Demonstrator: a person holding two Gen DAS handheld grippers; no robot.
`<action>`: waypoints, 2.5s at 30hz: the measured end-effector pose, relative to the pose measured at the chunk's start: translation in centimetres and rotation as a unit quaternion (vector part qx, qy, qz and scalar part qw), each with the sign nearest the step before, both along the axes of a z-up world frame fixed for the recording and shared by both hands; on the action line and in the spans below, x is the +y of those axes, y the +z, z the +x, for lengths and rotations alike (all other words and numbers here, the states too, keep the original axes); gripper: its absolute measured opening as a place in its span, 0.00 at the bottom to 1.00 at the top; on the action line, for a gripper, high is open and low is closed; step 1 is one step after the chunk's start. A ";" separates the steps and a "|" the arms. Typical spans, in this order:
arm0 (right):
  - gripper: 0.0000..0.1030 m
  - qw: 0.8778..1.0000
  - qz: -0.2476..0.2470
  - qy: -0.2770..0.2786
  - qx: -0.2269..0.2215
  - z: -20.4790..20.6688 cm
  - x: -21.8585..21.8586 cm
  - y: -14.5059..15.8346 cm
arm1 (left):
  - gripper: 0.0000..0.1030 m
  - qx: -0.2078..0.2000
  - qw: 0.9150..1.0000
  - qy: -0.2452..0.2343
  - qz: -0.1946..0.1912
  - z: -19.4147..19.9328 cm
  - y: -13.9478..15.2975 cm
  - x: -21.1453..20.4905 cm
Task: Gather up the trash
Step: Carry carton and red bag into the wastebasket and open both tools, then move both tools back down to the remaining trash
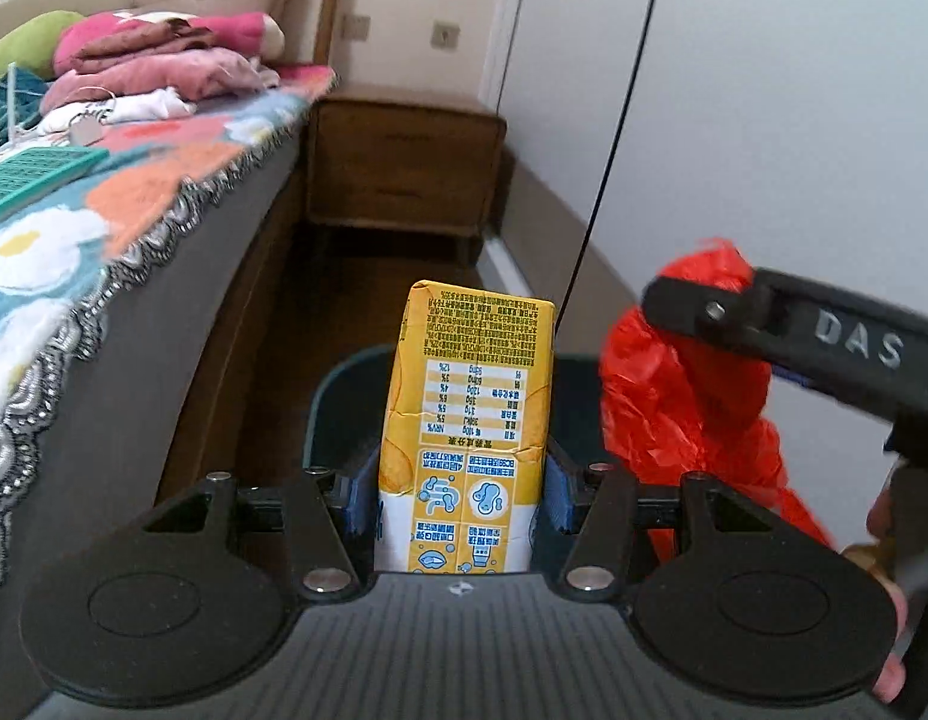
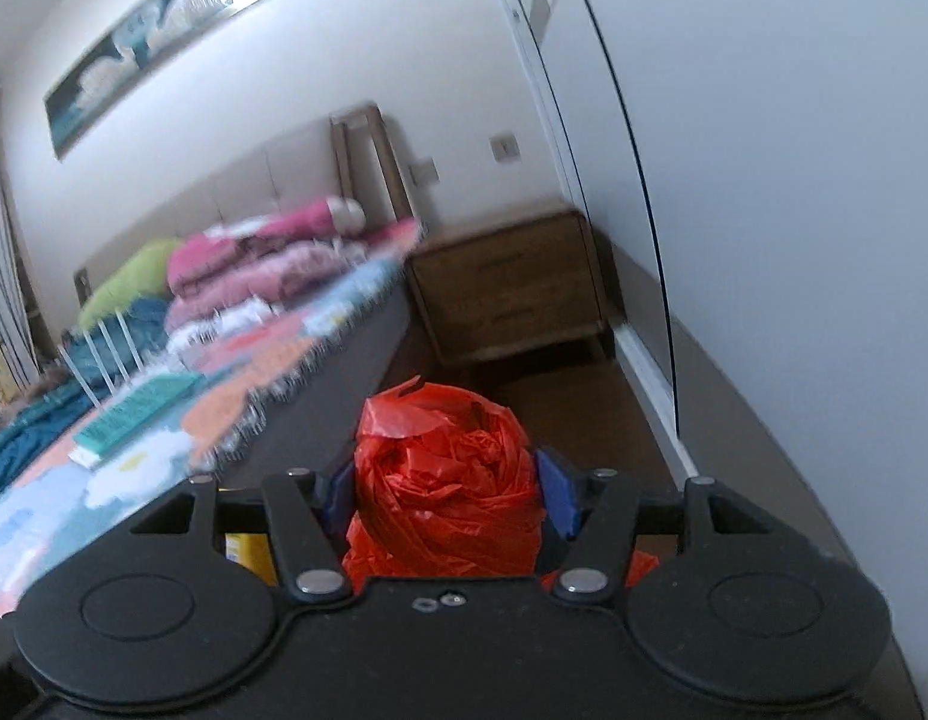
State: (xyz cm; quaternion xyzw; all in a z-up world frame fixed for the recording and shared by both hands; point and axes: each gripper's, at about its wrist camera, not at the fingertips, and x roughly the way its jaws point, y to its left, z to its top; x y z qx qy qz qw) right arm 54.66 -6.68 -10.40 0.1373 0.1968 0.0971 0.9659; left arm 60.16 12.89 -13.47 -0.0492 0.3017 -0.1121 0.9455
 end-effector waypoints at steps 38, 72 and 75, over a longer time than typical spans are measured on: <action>0.78 0.994 -0.072 0.072 0.026 -8.2 -1.4 -0.2 | 0.65 -0.005 0.995 -0.069 0.075 -5.7 -1.2 -3.0; 1.00 0.976 -0.089 0.071 0.183 -17.8 -6.5 -21.8 | 0.80 0.098 0.964 -0.212 0.131 -12.5 -18.3 -10.5; 1.00 0.969 -0.100 0.063 0.218 -17.7 -6.5 -24.0 | 0.80 0.133 0.952 -0.229 0.155 -11.3 -22.2 -12.0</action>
